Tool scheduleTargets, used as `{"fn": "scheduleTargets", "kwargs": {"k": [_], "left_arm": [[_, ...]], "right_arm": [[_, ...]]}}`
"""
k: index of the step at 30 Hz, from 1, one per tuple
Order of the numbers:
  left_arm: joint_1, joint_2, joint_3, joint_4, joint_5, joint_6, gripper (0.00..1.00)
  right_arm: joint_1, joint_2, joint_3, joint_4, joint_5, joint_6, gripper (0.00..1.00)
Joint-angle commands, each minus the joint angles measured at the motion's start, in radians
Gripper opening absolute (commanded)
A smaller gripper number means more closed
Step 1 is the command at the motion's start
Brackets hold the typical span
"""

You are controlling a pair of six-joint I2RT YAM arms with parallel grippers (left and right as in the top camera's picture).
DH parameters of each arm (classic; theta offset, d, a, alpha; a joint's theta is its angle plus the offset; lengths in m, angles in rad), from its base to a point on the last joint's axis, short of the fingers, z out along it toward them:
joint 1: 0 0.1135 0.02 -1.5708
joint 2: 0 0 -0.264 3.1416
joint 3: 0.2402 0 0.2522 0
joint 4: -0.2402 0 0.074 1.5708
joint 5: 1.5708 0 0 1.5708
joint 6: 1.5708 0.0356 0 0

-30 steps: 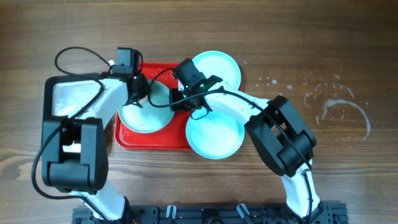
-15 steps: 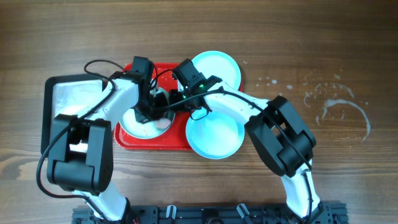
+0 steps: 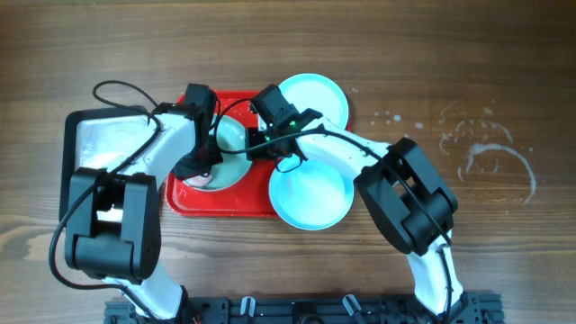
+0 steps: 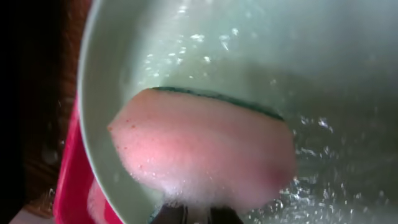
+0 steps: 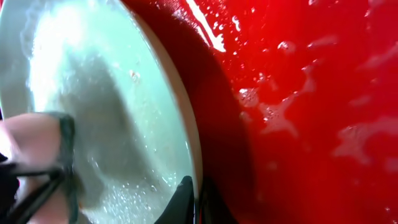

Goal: Clean dirty plates on tray and stack at the side
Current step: 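Continue scrubbing the plate in circles while the right gripper holds it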

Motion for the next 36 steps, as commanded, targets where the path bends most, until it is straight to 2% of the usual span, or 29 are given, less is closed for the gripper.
{"fn": "scheduleTargets", "kwargs": {"k": [1, 3, 9, 14, 18, 25, 28, 32, 36], "left_arm": [[0.012, 0.026, -0.018, 0.113, -0.080, -0.196, 0.04], [0.008, 0.026, -0.018, 0.142, -0.057, -0.217, 0.04], [-0.021, 0.026, -0.018, 0.178, 0.136, -0.199, 0.04], [-0.065, 0.026, -0.018, 0.199, 0.295, -0.024, 0.04], [-0.093, 0.026, -0.018, 0.160, 0.368, 0.055, 0.04], [-0.071, 0.026, -0.018, -0.015, 0.332, 0.066, 0.04], [-0.013, 0.026, -0.018, -0.070, 0.237, -0.029, 0.04], [0.066, 0.026, -0.018, -0.080, 0.144, -0.045, 0.04], [0.120, 0.026, -0.018, -0.064, 0.008, -0.129, 0.04]], "right_arm": [[0.002, 0.031, -0.007, -0.008, 0.010, -0.014, 0.04], [0.002, 0.031, -0.007, -0.008, 0.010, -0.017, 0.04], [0.002, 0.031, -0.007, -0.007, 0.010, -0.017, 0.04], [-0.004, 0.031, -0.007, -0.008, 0.009, -0.016, 0.04], [-0.008, 0.031, -0.007, -0.008, -0.003, -0.019, 0.04], [-0.008, 0.031, -0.007, -0.007, -0.013, -0.031, 0.04], [-0.008, 0.031, -0.007, -0.003, -0.013, -0.030, 0.04], [-0.008, 0.031, -0.007, -0.005, -0.013, -0.031, 0.04], [-0.008, 0.031, -0.007, -0.003, -0.013, -0.031, 0.04]]}}
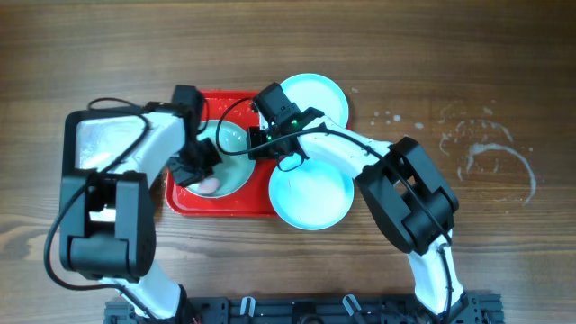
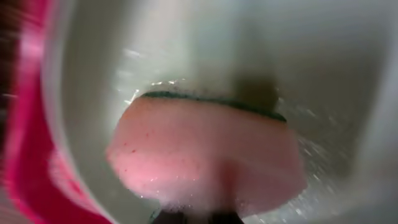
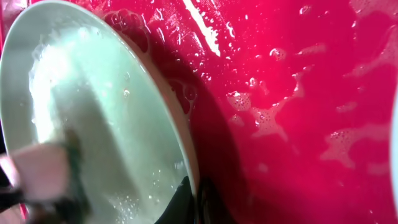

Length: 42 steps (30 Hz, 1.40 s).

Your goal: Clean dirty plates on tray and stack at the side

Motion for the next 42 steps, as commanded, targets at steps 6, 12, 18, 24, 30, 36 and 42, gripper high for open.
{"fn": "scheduleTargets", "kwargs": {"k": [6, 12, 18, 24, 30, 36, 42], "left_arm": [[0.038, 0.026, -0.022, 0.173, -0.169, -0.097, 0.04], [-0.001, 0.026, -0.021, 0.274, 0.058, -0.093, 0.04], [0.057, -0.005, 0.051, 0.126, 0.228, -0.092, 0.04], [0.094, -0.137, 0.250, -0.084, 0.221, 0.013, 0.04], [0.095, -0.320, 0.310, -0.122, 0.144, 0.013, 0.04], [0.095, -0.339, 0.310, -0.169, 0.059, 0.013, 0.04], [0.096, -0.338, 0.310, -0.165, 0.007, 0.012, 0.04]], "right_arm": [[0.002, 0.031, -0.007, -0.001, -0.009, -0.001, 0.04], [0.002, 0.031, -0.007, 0.005, -0.009, -0.004, 0.04], [0.002, 0.017, -0.006, -0.006, -0.017, -0.015, 0.04], [-0.005, -0.087, -0.005, -0.061, 0.045, -0.040, 0.04], [-0.005, -0.228, -0.005, -0.140, 0.197, -0.092, 0.04], [-0.002, -0.359, -0.005, -0.220, 0.447, -0.116, 0.04], [0.032, -0.405, -0.005, -0.268, 0.795, -0.198, 0.04]]}}
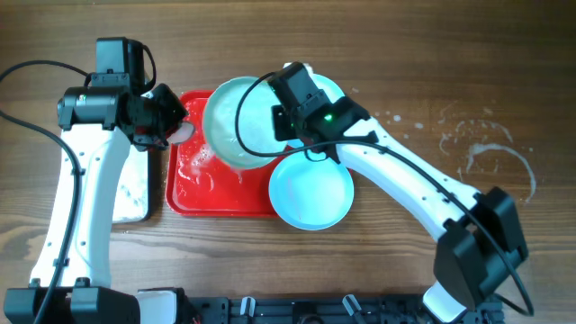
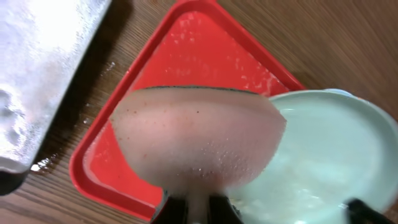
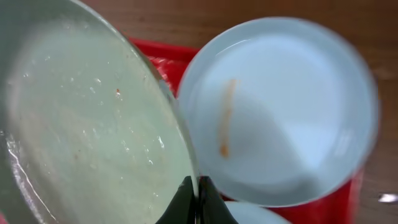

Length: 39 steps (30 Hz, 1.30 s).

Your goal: Clean dirty plates on tray and stack at the side

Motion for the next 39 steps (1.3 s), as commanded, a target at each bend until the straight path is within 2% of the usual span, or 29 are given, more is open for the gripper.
{"fn": "scheduleTargets", "kwargs": {"k": [1, 5, 10, 13, 20, 23, 31, 36, 39], "left_arm": [[0.005, 0.001, 0.007, 0.003, -0.072, 0.018, 0.04], [0.016, 0.002, 0.006, 0.006, -0.080, 0.015, 0.04], [0.026, 0.002, 0.006, 0.006, -0.080, 0.015, 0.04], [0.026, 0.002, 0.006, 0.006, -0.095, 0.016, 0.04], [0.026, 0.002, 0.006, 0.006, -0.098, 0.015, 0.04], [0.026, 0.002, 0.006, 0.007, -0.098, 0.015, 0.04], [0.026, 0.002, 0.006, 0.011, -0.098, 0.015, 0.04], [0.026, 0.002, 0.006, 0.016, -0.098, 0.015, 0.04], [0.026, 0.002, 0.006, 0.017, -0.098, 0.015, 0.04]], "right_arm": [[0.048, -0.026, 0.003, 0.003, 0.335, -0.096, 0.04], [0.159, -0.026, 0.002, 0.063, 0.627, -0.237, 0.04], [0.270, -0.019, 0.002, 0.150, 0.840, -0.375, 0.04], [0.282, -0.012, 0.001, 0.164, 0.871, -0.433, 0.04], [0.285, 0.037, 0.001, 0.167, 0.921, -0.434, 0.04], [0.292, 0.052, 0.001, 0.191, 0.964, -0.502, 0.04], [0.337, 0.062, 0.001, 0.213, 1.016, -0.375, 0.04], [0.362, 0.064, 0.001, 0.263, 1.078, -0.373, 0.04], [0.368, 0.064, 0.001, 0.243, 1.079, -0.270, 0.04]]}}
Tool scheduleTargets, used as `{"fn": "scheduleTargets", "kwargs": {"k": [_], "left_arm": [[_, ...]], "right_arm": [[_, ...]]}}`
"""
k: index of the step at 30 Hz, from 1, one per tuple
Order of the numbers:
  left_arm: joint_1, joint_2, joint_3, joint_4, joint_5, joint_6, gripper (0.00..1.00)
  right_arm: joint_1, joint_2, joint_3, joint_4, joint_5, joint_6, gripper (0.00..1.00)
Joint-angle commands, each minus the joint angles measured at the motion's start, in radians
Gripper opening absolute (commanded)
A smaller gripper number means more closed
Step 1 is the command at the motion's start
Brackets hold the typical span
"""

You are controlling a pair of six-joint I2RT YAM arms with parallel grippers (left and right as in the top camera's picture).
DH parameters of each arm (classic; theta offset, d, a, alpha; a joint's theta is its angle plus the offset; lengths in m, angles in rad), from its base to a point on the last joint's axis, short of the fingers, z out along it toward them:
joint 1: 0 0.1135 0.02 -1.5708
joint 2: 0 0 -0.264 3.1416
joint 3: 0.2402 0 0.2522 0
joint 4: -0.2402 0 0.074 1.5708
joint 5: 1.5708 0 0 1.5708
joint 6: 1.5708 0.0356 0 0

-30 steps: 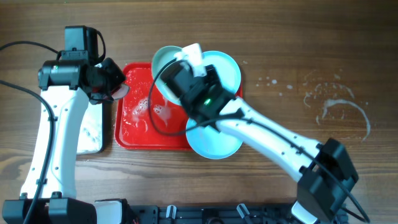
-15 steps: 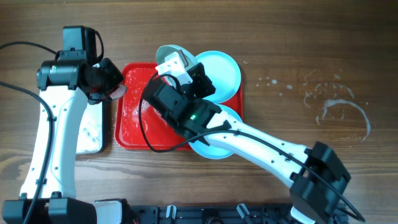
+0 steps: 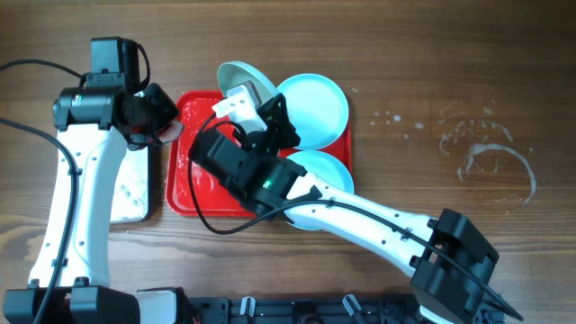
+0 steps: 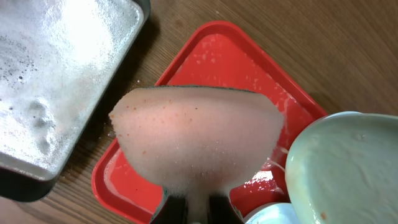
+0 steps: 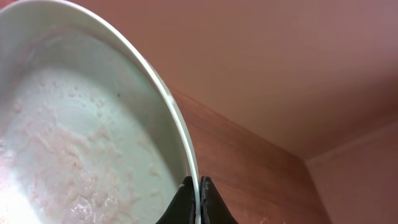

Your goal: Clean dirty plates on tray and stack at the side

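A pale green plate is held tipped on edge above the far edge of the red tray. My right gripper is shut on its rim, and the plate shows foam and faint reddish smears. The right arm reaches across the tray in the overhead view. At the tray's left edge, above it, my left gripper is shut on a foamy pink sponge with a green back. The plate is to the right of the sponge, apart from it.
A metal pan of soapy water lies left of the tray. Two light blue plates sit at the tray's right side, one at the back, one at the front. Wet streaks mark the table at the right.
The right arm has swung over the tray, and the green plate, then held nearly flat above the tray's back right, is now tipped on edge at the far edge. The sponge barely moved.
First the sponge was pressed on the green plate in the tray, with my right gripper pinching the plate's rim. A moment later it was the same, sponge lower left. Then the plate was up above the tray and the sponge off to the left. Now the plate stands tipped.
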Motion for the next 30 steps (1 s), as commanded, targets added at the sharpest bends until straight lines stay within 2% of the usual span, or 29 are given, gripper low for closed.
{"fn": "scheduleTargets", "kwargs": {"k": [1, 4, 8, 9, 17, 20, 26, 30], "left_arm": [[0.006, 0.002, 0.006, 0.005, -0.020, 0.012, 0.04], [0.006, 0.002, 0.006, 0.005, -0.020, 0.012, 0.04], [0.006, 0.002, 0.006, 0.002, -0.020, 0.012, 0.04], [0.006, 0.002, 0.006, 0.002, -0.020, 0.012, 0.04], [0.006, 0.002, 0.006, 0.002, -0.020, 0.012, 0.04], [0.006, 0.002, 0.006, 0.002, -0.020, 0.012, 0.04], [0.006, 0.002, 0.006, -0.002, -0.020, 0.012, 0.04], [0.006, 0.002, 0.006, -0.011, 0.000, 0.012, 0.04]], "right_arm": [[0.010, 0.021, 0.001, -0.024, 0.056, 0.160, 0.04], [0.010, 0.021, 0.001, -0.079, 0.013, 0.403, 0.04], [-0.003, 0.021, 0.001, -0.192, -0.164, 0.723, 0.04], [-0.009, 0.021, 0.001, -0.205, -0.165, 0.761, 0.04], [-0.014, 0.019, 0.001, -0.180, -0.121, 0.829, 0.04], [-0.016, 0.019, 0.001, -0.163, -0.190, 0.804, 0.04], [-0.105, 0.020, 0.001, -0.195, -0.695, 0.671, 0.04], [-0.206, 0.032, 0.001, -0.177, -0.965, 0.661, 0.04]]}}
